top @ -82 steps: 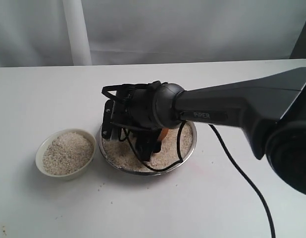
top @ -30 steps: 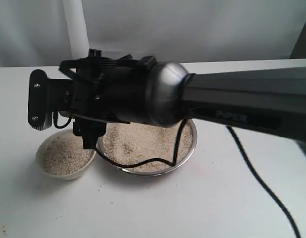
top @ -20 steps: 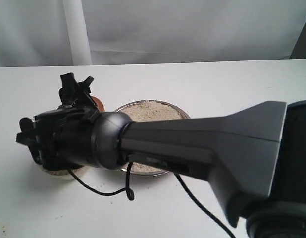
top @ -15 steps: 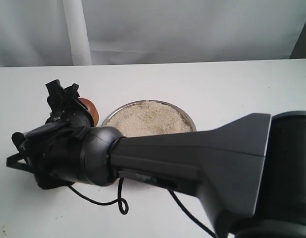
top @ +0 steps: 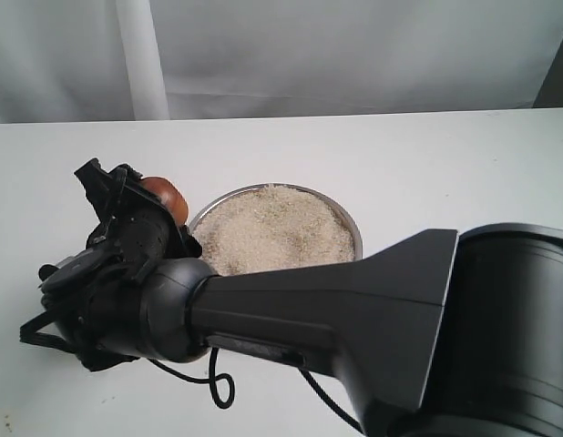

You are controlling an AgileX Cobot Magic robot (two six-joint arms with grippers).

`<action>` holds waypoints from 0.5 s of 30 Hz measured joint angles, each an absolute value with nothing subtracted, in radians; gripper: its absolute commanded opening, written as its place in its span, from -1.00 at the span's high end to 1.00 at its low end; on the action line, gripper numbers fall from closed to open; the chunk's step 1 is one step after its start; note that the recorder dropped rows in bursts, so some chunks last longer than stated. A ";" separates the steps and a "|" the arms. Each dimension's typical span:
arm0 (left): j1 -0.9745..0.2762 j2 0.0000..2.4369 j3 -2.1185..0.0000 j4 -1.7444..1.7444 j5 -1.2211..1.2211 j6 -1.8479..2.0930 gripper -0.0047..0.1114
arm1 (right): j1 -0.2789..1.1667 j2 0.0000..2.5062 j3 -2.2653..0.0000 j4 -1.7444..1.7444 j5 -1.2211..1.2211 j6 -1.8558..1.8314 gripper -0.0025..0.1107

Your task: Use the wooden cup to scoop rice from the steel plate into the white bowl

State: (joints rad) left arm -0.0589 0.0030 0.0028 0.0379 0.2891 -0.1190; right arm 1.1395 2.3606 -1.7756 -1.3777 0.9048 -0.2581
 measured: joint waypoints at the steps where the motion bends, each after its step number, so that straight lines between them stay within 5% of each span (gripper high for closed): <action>1: -0.059 0.003 0.003 0.038 0.289 -0.119 0.92 | 1.140 2.361 -1.776 -1.390 0.905 -0.258 0.96; 15: -0.059 0.003 0.003 0.038 0.289 -0.119 0.92 | 1.167 2.388 -1.777 -1.448 0.924 -0.308 0.96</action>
State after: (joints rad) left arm -0.0589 0.0030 0.0028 0.0379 0.2891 -0.1190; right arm 1.1672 2.3882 -1.7771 -1.4481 0.9244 -0.3081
